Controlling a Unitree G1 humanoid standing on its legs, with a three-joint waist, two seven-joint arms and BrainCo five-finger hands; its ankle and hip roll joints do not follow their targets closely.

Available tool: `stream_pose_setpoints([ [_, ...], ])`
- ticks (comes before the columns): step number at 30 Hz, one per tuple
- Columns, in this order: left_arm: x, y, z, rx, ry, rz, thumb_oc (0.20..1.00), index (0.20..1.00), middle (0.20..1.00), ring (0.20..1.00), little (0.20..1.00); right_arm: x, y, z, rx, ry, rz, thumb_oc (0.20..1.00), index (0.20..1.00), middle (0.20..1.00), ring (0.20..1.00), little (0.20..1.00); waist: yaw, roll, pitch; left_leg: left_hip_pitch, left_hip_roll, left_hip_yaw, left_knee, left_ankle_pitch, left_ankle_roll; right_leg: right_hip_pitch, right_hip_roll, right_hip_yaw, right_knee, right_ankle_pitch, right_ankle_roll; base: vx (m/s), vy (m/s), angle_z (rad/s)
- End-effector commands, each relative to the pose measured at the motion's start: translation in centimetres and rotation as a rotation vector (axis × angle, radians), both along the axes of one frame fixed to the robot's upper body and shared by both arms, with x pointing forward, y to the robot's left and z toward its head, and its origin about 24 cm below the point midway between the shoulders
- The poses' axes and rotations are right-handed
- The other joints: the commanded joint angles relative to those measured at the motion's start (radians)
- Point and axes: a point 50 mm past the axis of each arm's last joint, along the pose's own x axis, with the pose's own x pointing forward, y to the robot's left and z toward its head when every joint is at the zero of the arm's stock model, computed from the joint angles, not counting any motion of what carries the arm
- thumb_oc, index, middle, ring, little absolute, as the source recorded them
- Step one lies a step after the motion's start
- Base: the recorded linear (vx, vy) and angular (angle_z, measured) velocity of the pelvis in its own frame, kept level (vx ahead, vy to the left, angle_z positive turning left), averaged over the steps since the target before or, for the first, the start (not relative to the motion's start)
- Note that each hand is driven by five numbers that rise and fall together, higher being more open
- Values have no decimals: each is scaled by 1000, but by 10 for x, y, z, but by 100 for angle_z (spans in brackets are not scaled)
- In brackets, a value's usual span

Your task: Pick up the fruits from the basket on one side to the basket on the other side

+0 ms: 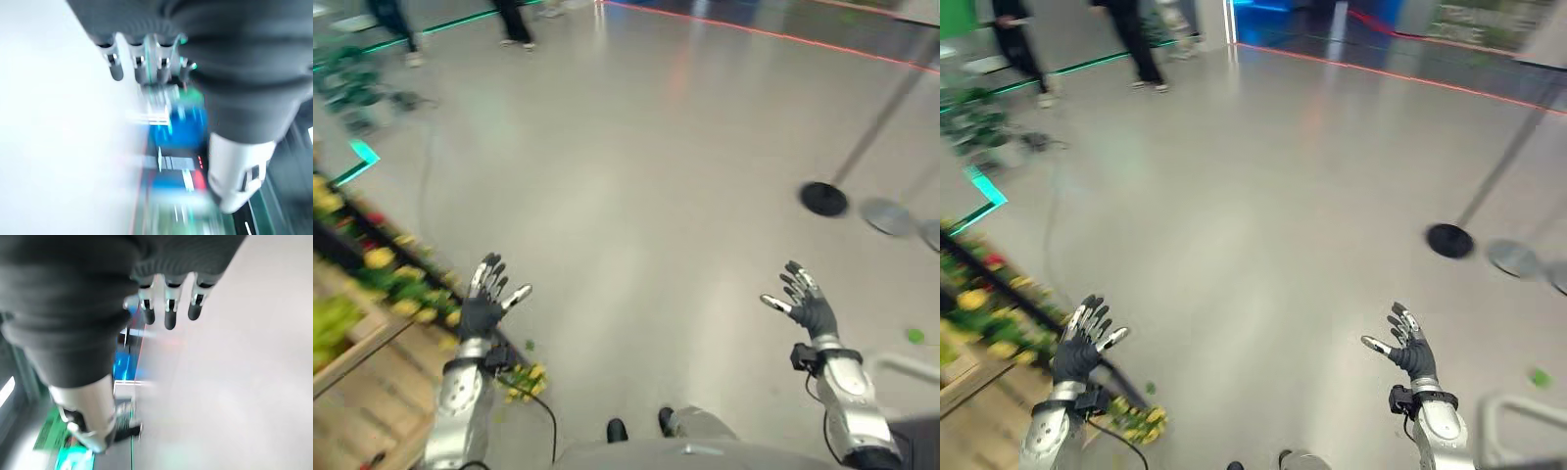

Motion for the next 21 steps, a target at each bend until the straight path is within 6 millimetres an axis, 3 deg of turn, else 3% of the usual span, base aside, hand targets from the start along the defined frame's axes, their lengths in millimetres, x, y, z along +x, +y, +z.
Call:
stream_pose_setpoints([
  [1, 15, 4, 35, 107, -165, -34, 1000, 1000, 1000, 1000, 1000, -1, -6, 23, -79, -96, 16, 1000, 1000, 1000, 1000, 1000, -50, 21, -5, 34, -10, -124, 87, -133, -27, 116, -79, 19, -160, 94, 171, -36, 97, -178],
  [5, 16, 3, 40, 114, -185, -38, 1000, 1000, 1000, 1000, 1000, 1, -7, 25, -96, -104, 8, 1000, 1000, 1000, 1000, 1000, -45, 18, -2, 30, -8, -75, 85, -145, -25, 84, -107, -9, -194, 136, 186, -34, 33, -130],
  [7, 18, 3, 44, 114, -203, -32, 1000, 1000, 1000, 1000, 1000, 3, -6, 26, -106, -111, 10, 1000, 1000, 1000, 1000, 1000, -27, 15, 12, 27, 1, -57, 90, -148, -30, 59, -146, -133, -196, 149, 179, -53, -65, -59],
  [8, 20, 2, 49, 119, -220, -34, 1000, 1000, 1000, 1000, 1000, 6, -4, 29, -120, -122, 9, 1000, 1000, 1000, 1000, 1000, 17, 29, 23, 31, 29, -34, 85, -147, -42, 60, -221, -391, -163, 113, 140, -67, -101, -58],
  [11, 20, 3, 49, 113, -220, -24, 1000, 1000, 1000, 1000, 1000, 5, -4, 25, -122, -101, 7, 1000, 1000, 1000, 1000, 1000, 44, 28, 23, 50, 47, 3, 70, -143, -56, 51, -274, -670, -86, 95, 109, 15, -65, -65],
  [12, 18, 5, 50, 110, -221, -20, 1000, 1000, 1000, 1000, 1000, 6, -3, 26, -122, -101, 15, 1000, 1000, 1000, 1000, 1000, 58, 29, 17, 67, 54, 2, 64, -160, -62, 62, -286, -746, -53, 68, 116, 78, -76, -43],
  [13, 17, 5, 50, 110, -219, -20, 1000, 1000, 1000, 1000, 1000, 7, -1, 26, -125, -101, 26, 1000, 1000, 1000, 1000, 1000, 71, 27, 16, 68, 60, 20, 60, -154, -62, 60, -294, -810, -35, 75, 110, 90, -54, -58],
  [14, 17, 5, 50, 110, -217, -21, 1000, 1000, 1000, 1000, 1000, 7, -1, 26, -125, -100, 25, 1000, 1000, 1000, 1000, 1000, 69, 27, 15, 73, 60, 16, 57, -157, -63, 60, -296, -812, -26, 66, 114, 33, -150, -65],
  [15, 17, 6, 49, 105, -210, -7, 1000, 1000, 1000, 1000, 1000, 11, 3, 23, -128, -86, 49, 1000, 1000, 1000, 1000, 1000, 92, 17, 10, 83, 63, 42, 57, -166, -62, 78, -309, -909, -10, 63, 112, 90, -197, -65],
  [17, 18, 5, 47, 105, -201, -15, 1000, 1000, 1000, 1000, 1000, 11, 5, 22, -126, -83, 50, 1000, 1000, 1000, 1000, 1000, 82, 7, 12, 87, 61, 39, 68, -170, -65, 88, -291, -886, -53, 74, 115, 107, -220, -51],
  [18, 22, 3, 46, 89, -203, -5, 1000, 1000, 1000, 1000, 1000, 12, 4, 26, -148, -94, 52, 1000, 1000, 1000, 1000, 1000, 59, 9, 9, 91, 74, 42, 85, -180, -69, 76, -259, -824, -63, 81, 124, 105, -159, -31],
  [19, 23, 2, 46, 88, -204, -4, 1000, 1000, 1000, 1000, 1000, 12, 4, 26, -149, -95, 51, 1000, 1000, 1000, 1000, 1000, 62, 11, 9, 90, 76, 45, 88, -183, -70, 76, -256, -822, -65, 82, 123, 205, -272, -4],
  [21, 27, -3, 45, 67, -210, -21, 1000, 1000, 1000, 1000, 1000, 13, 1, 32, -161, -117, 43, 1000, 1000, 1000, 1000, 1000, 50, 14, 3, 94, 89, 61, 120, -202, -77, 105, -227, -798, -124, 78, 106, 159, -188, 4],
])
